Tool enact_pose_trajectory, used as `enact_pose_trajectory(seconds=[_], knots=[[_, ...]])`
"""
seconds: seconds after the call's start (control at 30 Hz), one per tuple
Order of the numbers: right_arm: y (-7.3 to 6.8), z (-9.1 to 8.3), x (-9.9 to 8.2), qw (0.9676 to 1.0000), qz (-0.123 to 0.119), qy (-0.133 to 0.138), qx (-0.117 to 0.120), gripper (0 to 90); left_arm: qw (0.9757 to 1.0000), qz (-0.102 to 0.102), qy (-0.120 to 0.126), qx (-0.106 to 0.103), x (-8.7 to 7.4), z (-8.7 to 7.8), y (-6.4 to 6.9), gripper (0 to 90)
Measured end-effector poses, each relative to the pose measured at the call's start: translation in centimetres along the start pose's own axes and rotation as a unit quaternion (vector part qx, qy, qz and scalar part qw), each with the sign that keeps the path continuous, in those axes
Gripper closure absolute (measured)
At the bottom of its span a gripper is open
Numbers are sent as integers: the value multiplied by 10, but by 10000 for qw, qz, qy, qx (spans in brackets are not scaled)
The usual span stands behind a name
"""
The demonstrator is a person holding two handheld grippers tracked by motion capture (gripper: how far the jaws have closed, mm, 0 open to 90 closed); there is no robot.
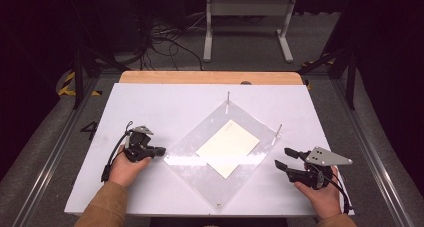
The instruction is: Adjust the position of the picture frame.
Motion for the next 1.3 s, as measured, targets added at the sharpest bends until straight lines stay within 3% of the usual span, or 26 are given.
enact_pose_trajectory(seconds=[0.13, 0.2, 0.3, 0.4, 0.53, 0.73, 0.97, 1.23, 1.3], knots=[[3, 2, -4, 9995, -50, -285, -94, 599, 9999, 145, -71, -44, 1, 1, 7, 899], [4, 2, -4, 9994, -59, -310, -115, 608, 9998, 190, -60, -12, 1, 1, 7, 899], [10, 5, 1, 9989, 81, -273, -381, 579, 9999, 96, 49, 50, 0, 0, 9, 896], [20, 9, 8, 9970, 228, -279, -690, 592, 9992, -5, 227, 332, 0, -8, 7, 854], [42, 27, 13, 9923, 519, -511, -999, 623, 9972, -123, 481, 561, -3, -20, 4, 846], [60, 50, 28, 9869, 563, -660, -1363, 628, 9953, -252, 661, 664, -7, -28, 1, 855], [73, 71, 32, 9814, 652, -850, -1592, 685, 9945, -256, 731, 702, -10, -33, 1, 856], [76, 78, 39, 9799, 519, -852, -1725, 813, 9921, -281, 1047, 626, -11, -42, 7, 858], [78, 78, 38, 9803, 603, -835, -1683, 824, 9917, -286, 1078, 646, -12, -43, 7, 857]])
Point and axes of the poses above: each handheld gripper's, and its own axes: z roughly forward along the jaws, x roughly out of its top, y roughly to its right, the point moved 6 cm from there along z, roughly forward along the jaws, and after that the axes turned 15 degrees about z, right-handed, at the moved point
